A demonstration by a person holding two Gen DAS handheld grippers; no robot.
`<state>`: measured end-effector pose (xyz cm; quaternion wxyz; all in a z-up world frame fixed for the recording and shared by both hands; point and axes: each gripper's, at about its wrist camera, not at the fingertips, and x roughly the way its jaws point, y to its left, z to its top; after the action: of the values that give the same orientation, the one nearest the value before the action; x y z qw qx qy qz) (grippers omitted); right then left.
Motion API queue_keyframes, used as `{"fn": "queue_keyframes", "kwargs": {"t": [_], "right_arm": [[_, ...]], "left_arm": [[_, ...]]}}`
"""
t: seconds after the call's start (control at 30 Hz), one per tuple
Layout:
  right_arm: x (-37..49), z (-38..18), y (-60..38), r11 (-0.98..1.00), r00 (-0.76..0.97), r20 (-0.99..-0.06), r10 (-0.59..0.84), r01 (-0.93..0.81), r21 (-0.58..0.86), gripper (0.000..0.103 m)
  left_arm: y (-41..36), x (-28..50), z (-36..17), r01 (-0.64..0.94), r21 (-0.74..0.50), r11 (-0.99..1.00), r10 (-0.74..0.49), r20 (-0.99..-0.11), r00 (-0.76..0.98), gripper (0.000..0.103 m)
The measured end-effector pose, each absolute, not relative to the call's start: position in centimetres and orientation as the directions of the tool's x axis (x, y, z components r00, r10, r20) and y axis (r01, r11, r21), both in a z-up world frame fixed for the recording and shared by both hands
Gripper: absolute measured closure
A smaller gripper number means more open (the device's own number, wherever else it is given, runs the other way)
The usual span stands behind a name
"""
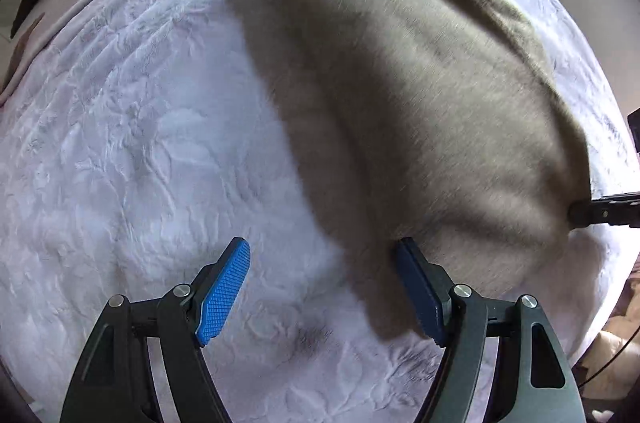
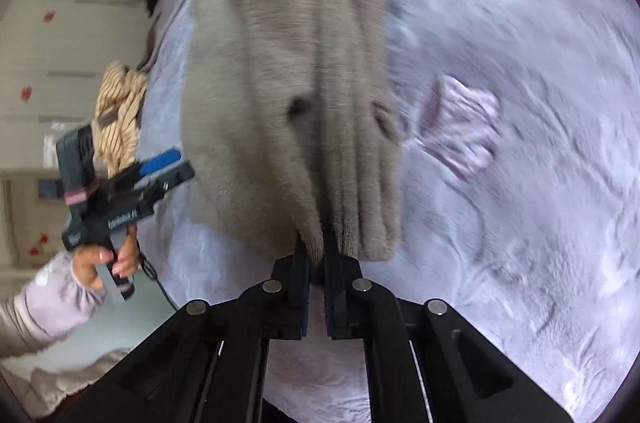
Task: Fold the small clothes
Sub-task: 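Open the right tool and lift both tools off the folded sweater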
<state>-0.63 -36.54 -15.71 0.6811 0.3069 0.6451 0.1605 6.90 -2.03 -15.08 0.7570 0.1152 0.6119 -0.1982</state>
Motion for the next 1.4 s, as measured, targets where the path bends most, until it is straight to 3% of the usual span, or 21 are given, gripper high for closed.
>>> {"fn": "queue_keyframes", "kwargs": {"t": [0.17, 0.3, 0.37, 0.43, 0.47, 0.57, 0.67, 0.87, 1.03, 1.17, 1.3, 1.4], "right_arm": [[-0.9, -13.8, -35.7, 0.783, 0.137, -0.801, 0.583, 0.169, 0.599, 0.096], [-0.4, -11.7, -34.5, 0.835, 0.140, -0.845, 0.516, 0.136, 0.532, 0.089], [0.3, -10.5, -33.7, 0.857, 0.154, -0.860, 0.487, 0.105, 0.504, 0.080], [0.8, -9.4, -33.4, 0.865, 0.173, -0.861, 0.478, 0.076, 0.496, 0.050], [1.3, -8.8, -32.9, 0.870, 0.186, -0.862, 0.472, 0.058, 0.489, 0.046], [2.2, -7.2, -31.9, 0.881, 0.212, -0.862, 0.460, 0.012, 0.473, 0.046], [3.1, -6.4, -31.3, 0.892, 0.227, -0.867, 0.444, -0.014, 0.453, 0.046], [5.0, -8.7, -30.1, 0.883, 0.186, -0.869, 0.459, 0.011, 0.469, 0.041], [5.1, -13.3, -31.1, 0.868, 0.094, -0.877, 0.472, 0.128, 0.481, 0.040], [4.3, -12.7, -31.7, 0.858, 0.117, -0.871, 0.477, 0.151, 0.491, 0.039], [3.5, -11.1, -32.0, 0.876, 0.139, -0.887, 0.441, 0.151, 0.459, 0.023], [2.7, -9.6, -32.4, 0.882, 0.169, -0.891, 0.421, 0.153, 0.446, 0.022]], "left_arm": [[0.0, 6.2, -14.0, 0.355, -0.084, 0.931, -0.150, -0.975, 0.164, 0.027], [1.0, 5.3, -11.8, 0.297, -0.112, 0.948, -0.174, -0.966, 0.191, 0.027], [1.4, 4.8, -10.8, 0.269, -0.133, 0.954, -0.191, -0.961, 0.202, 0.027], [1.7, 4.2, -10.0, 0.237, -0.148, 0.960, -0.200, -0.957, 0.209, 0.027], [1.6, 4.0, -9.8, 0.228, -0.149, 0.962, -0.200, -0.955, 0.218, 0.027], [1.2, 3.8, -8.5, 0.204, -0.154, 0.967, -0.202, -0.949, 0.240, 0.026], [1.4, 3.7, -7.5, 0.173, -0.144, 0.974, -0.187, -0.948, 0.259, 0.000], [1.9, 3.0, -6.6, 0.125, -0.125, 0.984, -0.155, -0.952, 0.264, 0.000], [2.5, 2.6, -5.7, 0.074, -0.113, 0.991, -0.130, -0.948, 0.292, 0.000], [3.1, 2.8, -5.4, 0.042, -0.120, 0.992, -0.127, -0.953, 0.274, 0.000], [3.1, 2.7, -5.2, 0.036, -0.105, 0.994, -0.111, -0.958, 0.264, 0.000], [2.6, 2.5, -5.0, 0.048, -0.092, 0.995, -0.102, -0.959, 0.264, 0.000]]}}
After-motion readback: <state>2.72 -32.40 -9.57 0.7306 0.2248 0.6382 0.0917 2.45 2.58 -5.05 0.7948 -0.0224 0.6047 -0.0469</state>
